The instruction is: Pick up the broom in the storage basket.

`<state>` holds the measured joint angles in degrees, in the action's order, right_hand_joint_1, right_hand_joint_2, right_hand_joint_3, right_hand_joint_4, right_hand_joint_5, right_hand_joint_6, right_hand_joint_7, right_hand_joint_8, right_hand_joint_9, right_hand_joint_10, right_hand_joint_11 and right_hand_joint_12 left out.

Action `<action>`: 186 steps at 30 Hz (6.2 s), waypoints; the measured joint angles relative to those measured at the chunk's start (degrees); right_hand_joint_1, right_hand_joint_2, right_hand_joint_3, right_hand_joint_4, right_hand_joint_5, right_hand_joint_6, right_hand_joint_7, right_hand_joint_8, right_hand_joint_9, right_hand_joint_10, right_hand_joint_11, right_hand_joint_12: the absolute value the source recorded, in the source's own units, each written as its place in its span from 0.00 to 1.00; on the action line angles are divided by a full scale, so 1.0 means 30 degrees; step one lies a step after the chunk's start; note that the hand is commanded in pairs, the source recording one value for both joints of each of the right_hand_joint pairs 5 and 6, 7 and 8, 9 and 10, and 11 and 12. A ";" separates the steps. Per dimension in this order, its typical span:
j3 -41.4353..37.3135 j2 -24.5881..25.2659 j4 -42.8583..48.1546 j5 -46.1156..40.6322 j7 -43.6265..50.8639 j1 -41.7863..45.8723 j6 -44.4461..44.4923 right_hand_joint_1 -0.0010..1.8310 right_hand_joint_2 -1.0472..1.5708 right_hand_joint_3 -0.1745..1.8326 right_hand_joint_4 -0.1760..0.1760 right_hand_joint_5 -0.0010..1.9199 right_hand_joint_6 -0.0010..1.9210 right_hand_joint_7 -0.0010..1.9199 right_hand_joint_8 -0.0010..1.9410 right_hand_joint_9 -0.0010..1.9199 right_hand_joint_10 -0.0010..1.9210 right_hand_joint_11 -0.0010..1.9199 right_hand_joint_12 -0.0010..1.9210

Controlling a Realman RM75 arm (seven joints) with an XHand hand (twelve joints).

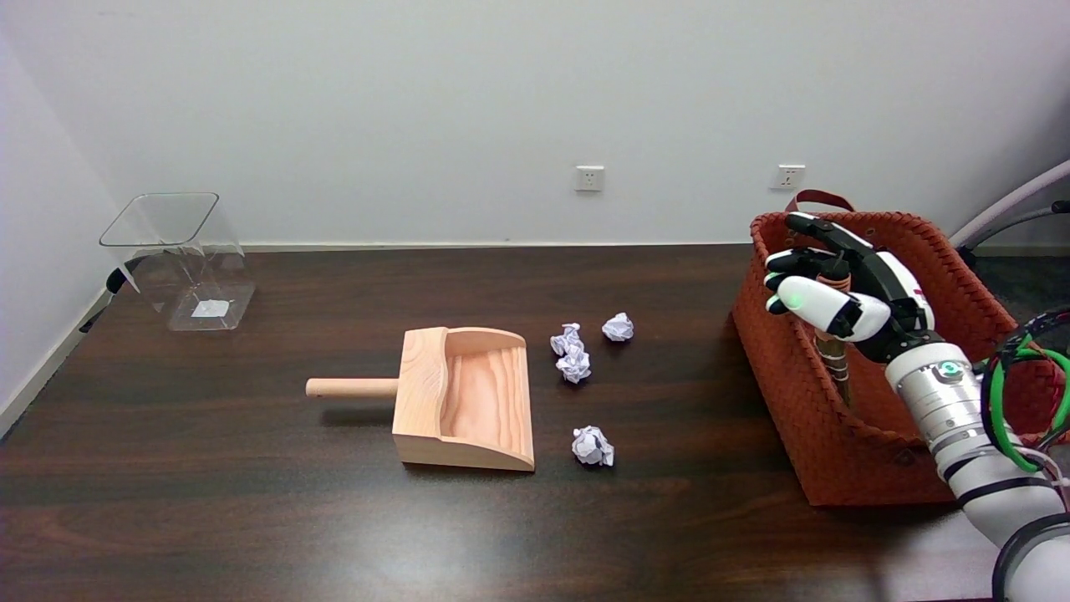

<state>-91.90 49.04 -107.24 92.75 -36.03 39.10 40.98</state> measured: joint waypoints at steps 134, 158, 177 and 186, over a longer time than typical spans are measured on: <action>-0.2795 -0.0783 -0.0126 0.4055 -0.7394 0.3922 -0.2532 0.55 0.45 0.56 0.50 1.00 1.00 1.00 0.99 0.87 0.87 0.77 0.77; -0.2524 -0.1372 0.0055 0.3204 -0.7958 0.2841 -0.1450 0.59 0.37 0.58 0.50 1.00 1.00 1.00 0.99 0.97 0.97 0.81 0.81; -0.2101 -0.1689 0.0532 0.2247 -0.8170 0.0870 -0.0848 0.54 0.36 0.52 0.50 1.00 1.00 1.00 0.99 1.00 1.00 0.93 0.93; -0.1717 -0.1842 0.1180 0.1533 -0.8205 -0.0183 -0.0777 0.54 0.35 0.50 0.50 1.00 1.00 1.00 0.99 1.00 1.00 0.97 0.97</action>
<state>-97.05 43.51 -103.70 97.35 -60.64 38.55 38.65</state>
